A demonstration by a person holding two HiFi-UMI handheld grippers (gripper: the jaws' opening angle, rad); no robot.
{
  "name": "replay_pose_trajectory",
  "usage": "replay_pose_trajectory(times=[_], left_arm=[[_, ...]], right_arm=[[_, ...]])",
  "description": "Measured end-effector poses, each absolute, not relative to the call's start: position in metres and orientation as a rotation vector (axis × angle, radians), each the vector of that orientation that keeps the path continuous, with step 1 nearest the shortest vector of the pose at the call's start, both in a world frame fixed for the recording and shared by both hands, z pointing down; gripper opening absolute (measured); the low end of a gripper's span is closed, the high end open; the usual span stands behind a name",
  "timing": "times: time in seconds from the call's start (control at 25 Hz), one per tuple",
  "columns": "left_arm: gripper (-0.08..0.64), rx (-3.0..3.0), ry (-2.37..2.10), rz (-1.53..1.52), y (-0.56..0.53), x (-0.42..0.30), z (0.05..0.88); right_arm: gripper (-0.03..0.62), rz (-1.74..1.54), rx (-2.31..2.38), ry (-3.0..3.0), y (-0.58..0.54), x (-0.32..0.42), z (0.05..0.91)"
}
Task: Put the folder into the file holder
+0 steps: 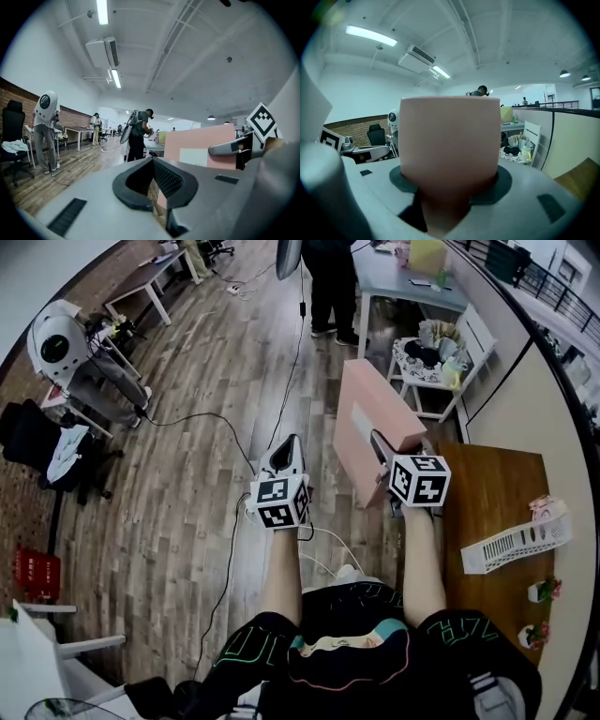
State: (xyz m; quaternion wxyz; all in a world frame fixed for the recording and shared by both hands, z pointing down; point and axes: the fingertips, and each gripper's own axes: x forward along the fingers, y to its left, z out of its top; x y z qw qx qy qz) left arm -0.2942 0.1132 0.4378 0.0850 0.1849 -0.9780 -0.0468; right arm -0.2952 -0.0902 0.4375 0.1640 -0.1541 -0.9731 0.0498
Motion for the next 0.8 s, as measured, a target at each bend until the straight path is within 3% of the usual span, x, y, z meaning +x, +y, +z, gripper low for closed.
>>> replay_pose_trajectory(times=[0.44, 0.8], left_arm=[[-0.003, 0.584, -2.865, -0.140, 0.136, -0.385, 0.455], [-0.003, 0.810, -2.917, -0.164, 0.141, -0.482, 0.409]], right_arm=[[0.275, 0.186, -0.395, -2.759, -0.069, -0.373, 0.452], [0.275, 0.145, -0.191, -2.885, -0.068, -0.445, 0.400]])
